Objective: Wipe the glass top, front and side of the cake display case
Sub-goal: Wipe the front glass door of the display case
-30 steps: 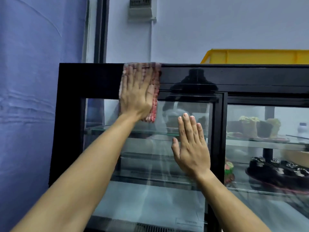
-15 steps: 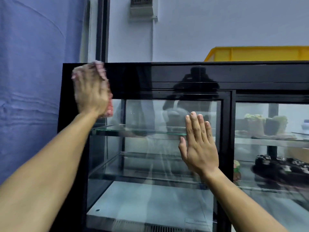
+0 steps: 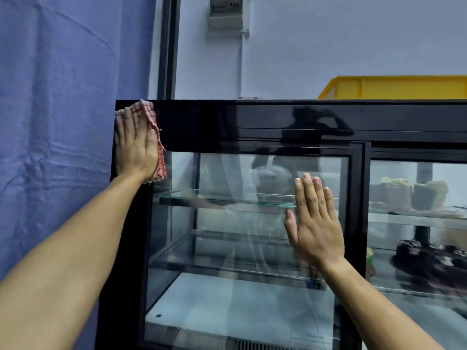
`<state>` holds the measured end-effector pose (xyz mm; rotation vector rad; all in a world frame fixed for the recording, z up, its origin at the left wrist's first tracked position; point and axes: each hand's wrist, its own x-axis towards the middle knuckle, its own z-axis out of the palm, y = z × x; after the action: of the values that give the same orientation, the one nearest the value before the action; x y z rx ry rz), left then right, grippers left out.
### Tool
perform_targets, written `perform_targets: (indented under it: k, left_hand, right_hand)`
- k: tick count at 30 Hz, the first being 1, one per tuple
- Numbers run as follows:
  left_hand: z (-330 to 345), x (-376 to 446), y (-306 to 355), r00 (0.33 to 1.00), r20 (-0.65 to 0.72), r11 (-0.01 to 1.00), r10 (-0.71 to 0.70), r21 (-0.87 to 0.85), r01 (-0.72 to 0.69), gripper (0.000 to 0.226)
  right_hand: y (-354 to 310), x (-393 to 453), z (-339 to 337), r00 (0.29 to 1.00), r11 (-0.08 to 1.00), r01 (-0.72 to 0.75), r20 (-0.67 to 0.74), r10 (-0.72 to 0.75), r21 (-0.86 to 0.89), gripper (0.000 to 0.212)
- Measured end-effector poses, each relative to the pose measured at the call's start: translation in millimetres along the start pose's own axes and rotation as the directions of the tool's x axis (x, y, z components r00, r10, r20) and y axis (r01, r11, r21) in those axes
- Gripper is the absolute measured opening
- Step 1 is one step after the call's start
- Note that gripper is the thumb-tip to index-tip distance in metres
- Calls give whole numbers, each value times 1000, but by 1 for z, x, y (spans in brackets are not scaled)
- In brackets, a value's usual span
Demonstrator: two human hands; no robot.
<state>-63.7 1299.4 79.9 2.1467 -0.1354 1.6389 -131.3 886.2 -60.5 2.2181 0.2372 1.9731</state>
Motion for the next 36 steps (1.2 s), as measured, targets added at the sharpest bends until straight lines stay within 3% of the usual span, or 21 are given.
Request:
perform_targets:
  k: [4, 6, 8, 10, 12, 15, 18, 21, 23, 26, 30, 33, 36]
  left_hand:
    - [6, -10, 33, 997, -45, 998, -62, -10, 62, 69]
    - [15, -22, 67, 993, -52, 995, 102, 5, -102, 67]
    - [28, -38, 94, 933, -18, 933, 359, 15, -359, 63]
    - [34, -44, 93, 879, -17, 880, 476, 6, -476, 61]
    - [30, -36, 69, 908, -34, 909, 417, 2, -417, 61]
    - [21, -32, 22, 987, -45, 988, 157, 3, -157, 63]
    - [19, -42, 28, 998, -59, 999, 28, -37, -30, 67]
    - [34, -67, 90, 980, -76, 981, 185, -43, -188, 65]
    - [48, -86, 143, 922, -45, 921, 386, -37, -387, 64]
    - [59, -95, 185, 865, -53, 862, 500, -72, -503, 60]
    - [55, -81, 151, 885, -66, 882, 462, -77, -466, 60]
    - [49, -81, 124, 928, -104, 923, 358, -112, -368, 60]
    - [48, -83, 140, 962, -136, 953, 237, -159, -257, 57]
  right_hand:
    - [-2, -1, -1, 1000, 1000, -9, 8, 9, -4, 70]
    - [-3, 0, -1, 1000, 1000, -16, 12, 16, 8, 70]
    - [-2, -1, -2, 1000, 1000, -18, 24, 18, 7, 70]
    - [-1, -2, -2, 1000, 1000, -10, 21, 10, 8, 69]
    - [-1, -1, -1, 1000, 1000, -6, 16, 6, 0, 70]
    - [0, -2, -1, 1000, 1000, -1, 6, 1, -3, 69]
    - [-2, -1, -1, 1000, 1000, -8, 4, 8, -9, 69]
    - [-2, -1, -1, 1000, 1000, -1, -4, 1, -5, 69]
    - [0, -1, -1, 1000, 1000, -2, -3, 2, 2, 69]
    - [1, -2, -1, 1000, 1000, 7, -11, -7, 18, 69]
    - [2, -2, -3, 1000, 999, 9, -13, -8, 42, 67]
    - [3, -2, -4, 1000, 998, 14, -18, -13, 63, 67]
    - [1, -1, -5, 1000, 997, 5, -19, -4, 72, 68]
